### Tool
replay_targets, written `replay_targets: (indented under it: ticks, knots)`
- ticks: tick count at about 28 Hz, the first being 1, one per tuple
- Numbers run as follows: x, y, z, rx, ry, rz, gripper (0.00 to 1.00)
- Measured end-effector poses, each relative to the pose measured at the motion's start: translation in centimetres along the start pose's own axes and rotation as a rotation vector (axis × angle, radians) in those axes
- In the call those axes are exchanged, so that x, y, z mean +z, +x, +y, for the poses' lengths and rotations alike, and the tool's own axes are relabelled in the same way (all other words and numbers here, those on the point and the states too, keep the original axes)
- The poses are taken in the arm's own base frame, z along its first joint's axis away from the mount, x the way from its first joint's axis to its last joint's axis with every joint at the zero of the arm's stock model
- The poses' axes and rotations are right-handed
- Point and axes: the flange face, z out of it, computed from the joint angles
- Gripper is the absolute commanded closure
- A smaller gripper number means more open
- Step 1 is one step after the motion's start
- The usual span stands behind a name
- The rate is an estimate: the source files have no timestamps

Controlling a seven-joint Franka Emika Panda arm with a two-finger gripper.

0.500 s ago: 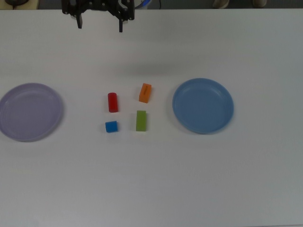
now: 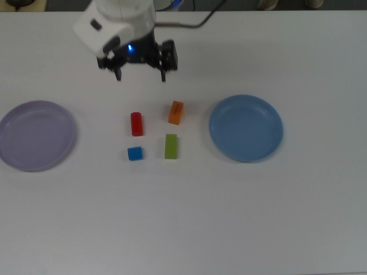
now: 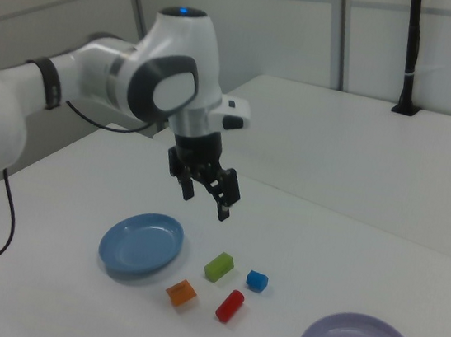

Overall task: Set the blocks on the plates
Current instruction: 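Lower the gripper over the green rectangular block, then grasp the green block and lift it toward the light blue plate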

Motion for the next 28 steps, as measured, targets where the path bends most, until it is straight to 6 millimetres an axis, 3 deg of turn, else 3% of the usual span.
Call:
replay_targets:
  ticks: [8,16,20,21,23,26,27,28]
  knots:
    - [7.8,2.8,-3.2,-0.046,-0.003,-0.018,0.00]
    - [16.0,4.4,-4.3,-0.062,-0.008,-0.037,0.00]
    - [18.3,4.9,-4.5,-0.063,-0.009,-0.033,0.00]
    - [18.6,5.0,-4.5,-0.063,-0.009,-0.031,0.03]
    - [19.3,5.1,-4.5,-0.063,-0.009,-0.031,0.18]
    - [19.9,5.1,-4.4,-0.063,-0.010,-0.037,0.49]
    - [20.1,5.2,-4.5,-0.063,-0.010,-0.034,0.68]
    - [20.2,5.3,-4.5,-0.063,-0.010,-0.026,0.75]
